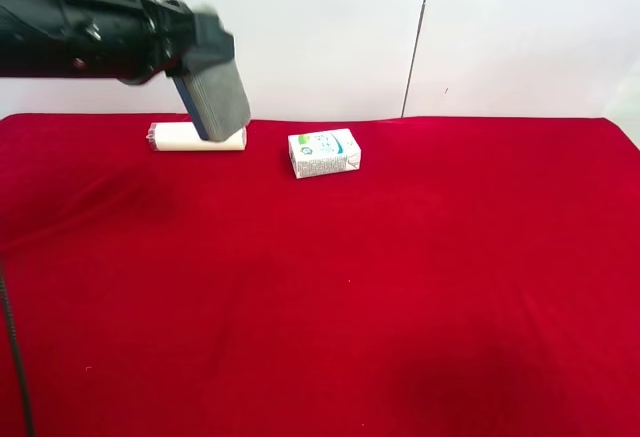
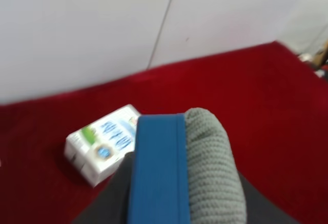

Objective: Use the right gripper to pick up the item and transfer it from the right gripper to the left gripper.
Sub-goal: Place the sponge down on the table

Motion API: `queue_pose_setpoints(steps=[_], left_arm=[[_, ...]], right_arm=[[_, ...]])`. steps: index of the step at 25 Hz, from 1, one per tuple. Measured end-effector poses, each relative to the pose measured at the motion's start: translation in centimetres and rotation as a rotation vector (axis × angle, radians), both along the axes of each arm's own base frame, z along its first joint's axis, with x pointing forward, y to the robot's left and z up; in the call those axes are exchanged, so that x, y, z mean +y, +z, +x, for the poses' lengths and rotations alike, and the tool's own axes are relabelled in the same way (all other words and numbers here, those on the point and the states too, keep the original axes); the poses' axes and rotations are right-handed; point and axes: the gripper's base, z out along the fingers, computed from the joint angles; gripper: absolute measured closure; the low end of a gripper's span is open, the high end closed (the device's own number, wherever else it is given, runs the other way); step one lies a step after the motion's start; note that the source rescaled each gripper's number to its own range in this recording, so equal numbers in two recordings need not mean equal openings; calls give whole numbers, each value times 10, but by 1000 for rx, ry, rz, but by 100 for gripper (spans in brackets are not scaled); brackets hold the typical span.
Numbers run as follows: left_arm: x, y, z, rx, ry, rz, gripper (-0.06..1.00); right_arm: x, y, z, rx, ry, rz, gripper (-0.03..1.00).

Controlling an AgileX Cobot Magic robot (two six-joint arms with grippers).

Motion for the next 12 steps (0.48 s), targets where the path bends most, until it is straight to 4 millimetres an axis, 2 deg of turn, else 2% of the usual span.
queue_pose_setpoints(steps=[6,12], left_arm=[[14,-30,26,85,92,62,93],[30,-54,57,172,86,-2,93]], right_arm=[[0,0,0,0,-10,0,-3],[0,0,0,0,-10,0,-3]])
